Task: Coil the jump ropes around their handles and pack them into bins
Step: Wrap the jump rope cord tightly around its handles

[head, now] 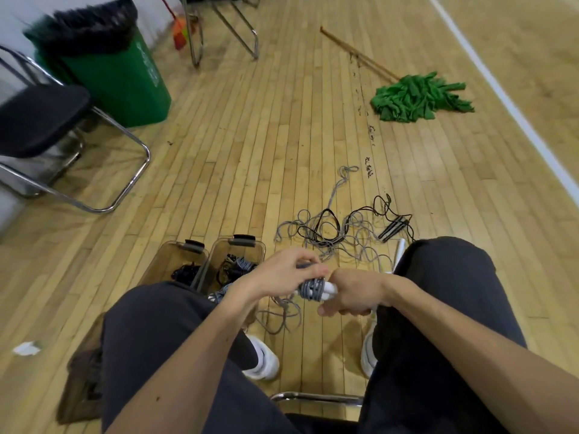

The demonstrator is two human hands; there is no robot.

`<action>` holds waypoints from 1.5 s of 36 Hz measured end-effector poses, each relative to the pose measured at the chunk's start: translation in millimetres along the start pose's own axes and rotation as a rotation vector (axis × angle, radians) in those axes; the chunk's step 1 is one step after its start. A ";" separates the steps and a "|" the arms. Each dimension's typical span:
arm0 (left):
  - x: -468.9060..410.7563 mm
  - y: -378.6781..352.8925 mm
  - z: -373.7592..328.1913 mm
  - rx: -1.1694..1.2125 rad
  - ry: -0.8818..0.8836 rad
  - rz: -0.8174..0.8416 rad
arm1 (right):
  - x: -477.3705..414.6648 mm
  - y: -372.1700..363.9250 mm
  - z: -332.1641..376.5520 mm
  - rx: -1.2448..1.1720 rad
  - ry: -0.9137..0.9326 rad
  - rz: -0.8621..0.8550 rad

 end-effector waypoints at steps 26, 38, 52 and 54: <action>0.9 26.0 1.4 0.155 -0.039 -0.141 | 2.0 6.4 6.7 0.023 0.167 -0.173; 15.9 40.4 0.7 0.316 0.012 0.177 | 14.3 5.3 26.0 -0.105 0.363 -0.031; -4.9 11.5 22.0 1.007 0.149 0.386 | 27.0 12.7 43.8 -0.324 0.461 -0.130; -5.8 9.4 19.6 0.979 0.156 0.328 | 27.5 16.0 42.7 -0.341 0.445 -0.164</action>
Point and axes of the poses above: each hand's wrist, its own x-axis away from the middle knuckle, its own y-axis out of the back of the hand, z = x × y, the point moved 2 cm from there along -x, towards the middle knuckle, and after that the axes turned 14 degrees about y, right-handed, at the moved point
